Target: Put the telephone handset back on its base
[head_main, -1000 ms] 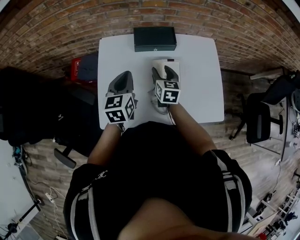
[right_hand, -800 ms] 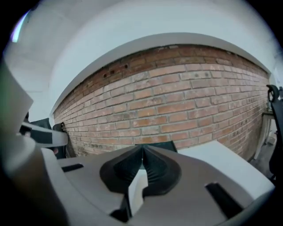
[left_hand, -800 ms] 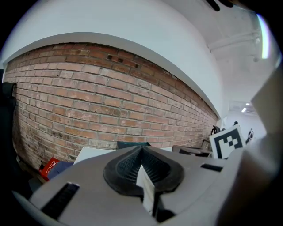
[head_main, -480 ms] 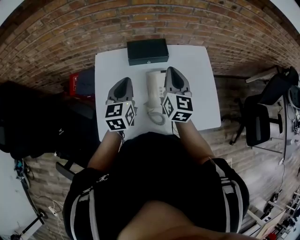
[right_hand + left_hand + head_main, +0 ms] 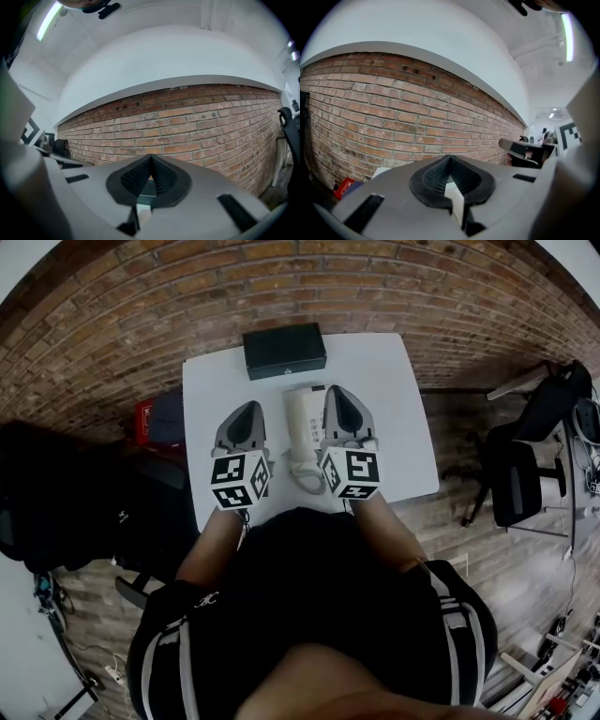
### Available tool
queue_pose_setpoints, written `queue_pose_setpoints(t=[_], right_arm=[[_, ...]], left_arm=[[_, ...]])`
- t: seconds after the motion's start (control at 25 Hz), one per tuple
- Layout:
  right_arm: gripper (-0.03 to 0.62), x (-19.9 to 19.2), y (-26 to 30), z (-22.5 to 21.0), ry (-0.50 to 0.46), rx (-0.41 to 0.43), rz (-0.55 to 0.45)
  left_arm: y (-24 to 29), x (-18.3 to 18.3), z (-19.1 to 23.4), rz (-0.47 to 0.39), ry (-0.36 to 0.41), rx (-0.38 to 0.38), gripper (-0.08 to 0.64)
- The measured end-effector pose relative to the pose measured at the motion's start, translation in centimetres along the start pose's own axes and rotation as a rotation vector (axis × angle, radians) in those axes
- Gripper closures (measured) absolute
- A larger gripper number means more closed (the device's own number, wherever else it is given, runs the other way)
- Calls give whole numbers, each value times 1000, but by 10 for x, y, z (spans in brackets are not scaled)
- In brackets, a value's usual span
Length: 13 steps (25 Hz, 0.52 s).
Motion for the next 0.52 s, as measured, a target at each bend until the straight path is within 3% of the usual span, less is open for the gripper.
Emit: queue_pose_setpoints(t=[0.52], right_arm=[[594, -4, 4, 9, 1, 32, 15]], left_arm=[[-2, 0, 2, 0, 1, 6, 558]])
Point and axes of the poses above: the fingertips, and each gripper's own axes: y forward along the fingers, z to its left, x out of its top, the point moved 8 cm from there along -y, backward along the fingers, and after that the axes turned 15 degrees about -y, right-handed, at the moved point
